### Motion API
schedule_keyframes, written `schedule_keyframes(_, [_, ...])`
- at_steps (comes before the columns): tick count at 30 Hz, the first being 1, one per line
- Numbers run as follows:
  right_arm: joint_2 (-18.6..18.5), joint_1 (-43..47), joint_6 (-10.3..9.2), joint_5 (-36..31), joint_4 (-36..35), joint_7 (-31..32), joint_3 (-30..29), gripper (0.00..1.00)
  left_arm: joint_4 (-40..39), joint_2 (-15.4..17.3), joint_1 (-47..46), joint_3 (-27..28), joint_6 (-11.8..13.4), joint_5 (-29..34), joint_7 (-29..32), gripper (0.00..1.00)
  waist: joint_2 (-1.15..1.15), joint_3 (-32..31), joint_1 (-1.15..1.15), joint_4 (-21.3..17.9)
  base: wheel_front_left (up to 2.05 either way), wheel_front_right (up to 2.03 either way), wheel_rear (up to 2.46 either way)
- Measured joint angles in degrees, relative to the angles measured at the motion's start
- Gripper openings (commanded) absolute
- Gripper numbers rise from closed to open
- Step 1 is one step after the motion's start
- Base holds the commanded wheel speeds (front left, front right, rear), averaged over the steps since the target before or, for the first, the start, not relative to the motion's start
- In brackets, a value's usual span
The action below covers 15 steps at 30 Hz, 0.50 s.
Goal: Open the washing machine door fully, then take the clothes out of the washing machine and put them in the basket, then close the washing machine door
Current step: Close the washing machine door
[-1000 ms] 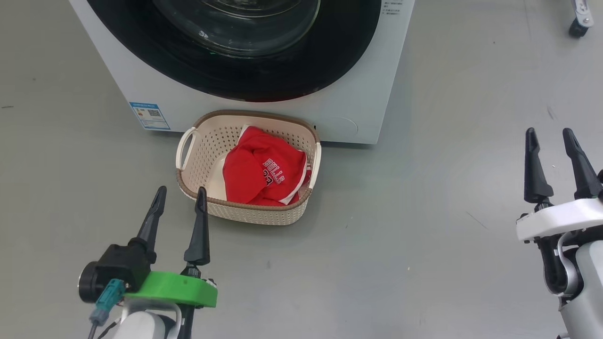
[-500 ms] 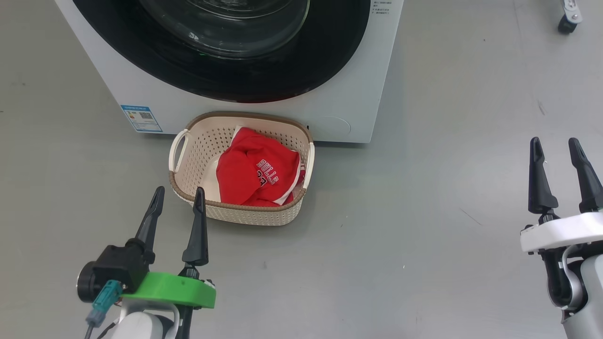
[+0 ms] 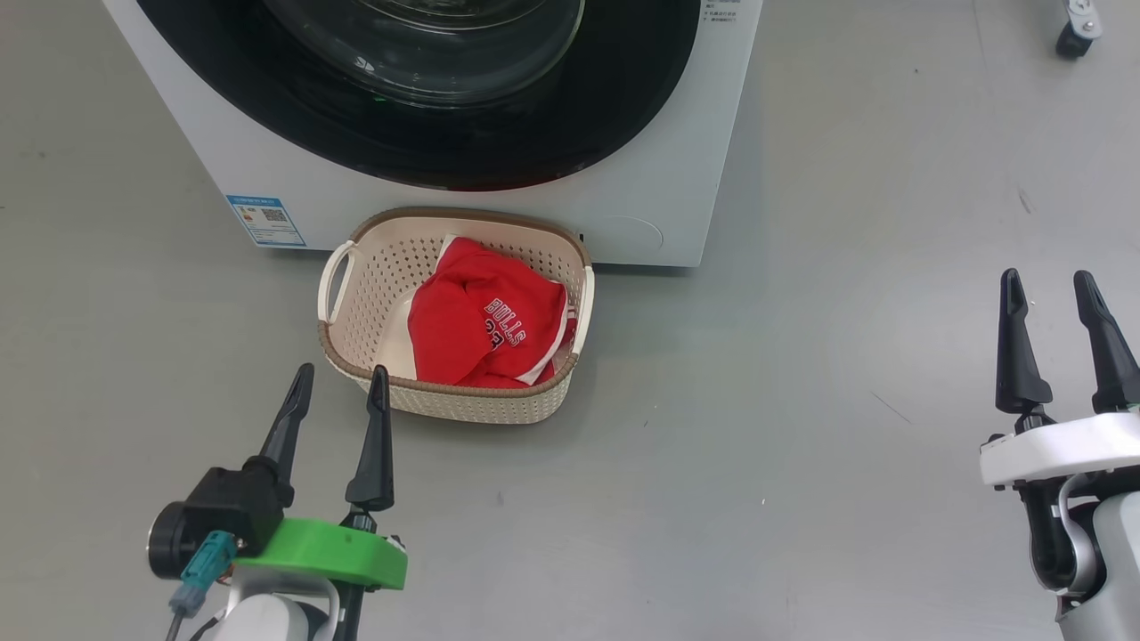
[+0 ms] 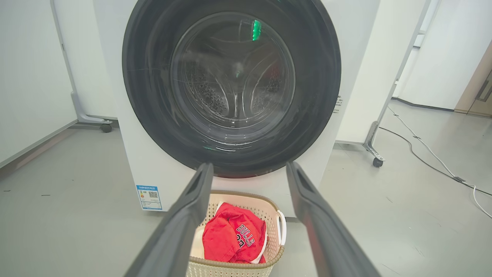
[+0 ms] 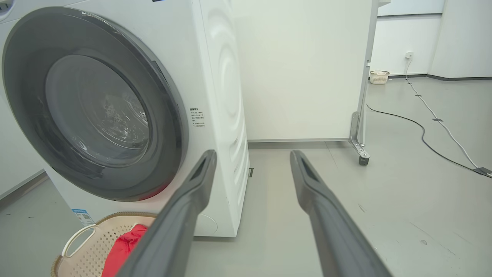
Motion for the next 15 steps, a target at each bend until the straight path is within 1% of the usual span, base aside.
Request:
schedule_keyframes(8, [0.5,1.1,0.05,-0.4,-0.5,0.0,-0.9,1.00,0.3,0.0,0.0,0.6,0.0,0.0,0.0,1.00,0.00,-0.1,0.00,-0.1,0.00,0.00,0.00])
schedule_keyframes(15, [1.0,1.2,0.52,-0.6,-0.7,0.0,-1.3,1.00,0.5,0.0,0.0,0.5,0.0,0.2,0.0,1.00,0.00,-0.1,0.00,-0.2,0.00,0.00,0.00])
